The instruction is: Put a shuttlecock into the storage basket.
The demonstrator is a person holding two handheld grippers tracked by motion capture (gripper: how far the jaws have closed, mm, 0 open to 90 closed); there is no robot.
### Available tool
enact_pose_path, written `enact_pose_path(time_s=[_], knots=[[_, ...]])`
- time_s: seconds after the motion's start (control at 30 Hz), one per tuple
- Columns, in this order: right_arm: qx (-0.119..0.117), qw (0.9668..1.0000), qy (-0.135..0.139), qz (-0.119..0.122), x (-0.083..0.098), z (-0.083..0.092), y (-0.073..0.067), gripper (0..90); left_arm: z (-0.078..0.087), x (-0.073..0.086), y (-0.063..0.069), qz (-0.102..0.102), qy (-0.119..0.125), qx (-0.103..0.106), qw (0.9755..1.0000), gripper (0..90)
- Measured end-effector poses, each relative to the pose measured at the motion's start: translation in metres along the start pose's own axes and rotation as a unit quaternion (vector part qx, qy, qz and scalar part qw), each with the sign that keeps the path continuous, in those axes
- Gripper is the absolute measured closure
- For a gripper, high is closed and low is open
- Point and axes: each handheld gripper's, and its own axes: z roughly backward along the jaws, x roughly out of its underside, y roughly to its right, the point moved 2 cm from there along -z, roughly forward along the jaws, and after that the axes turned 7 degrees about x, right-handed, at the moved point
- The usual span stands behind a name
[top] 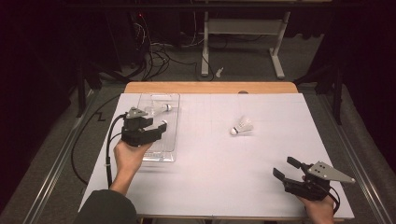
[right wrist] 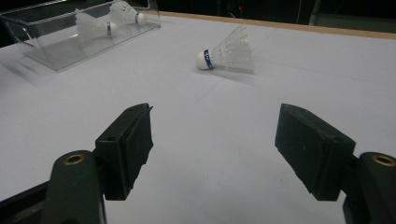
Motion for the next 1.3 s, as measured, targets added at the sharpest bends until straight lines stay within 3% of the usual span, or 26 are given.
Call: enact_pose_path(time_s=[1.3], knots=[[0.003, 1.0000, 0.001, -0.001, 0.000, 0.000, 0.001, 27.7, 0.028, 0.034, 0.014, -0.012, 0.049, 0.022, 0.9985, 38.7]])
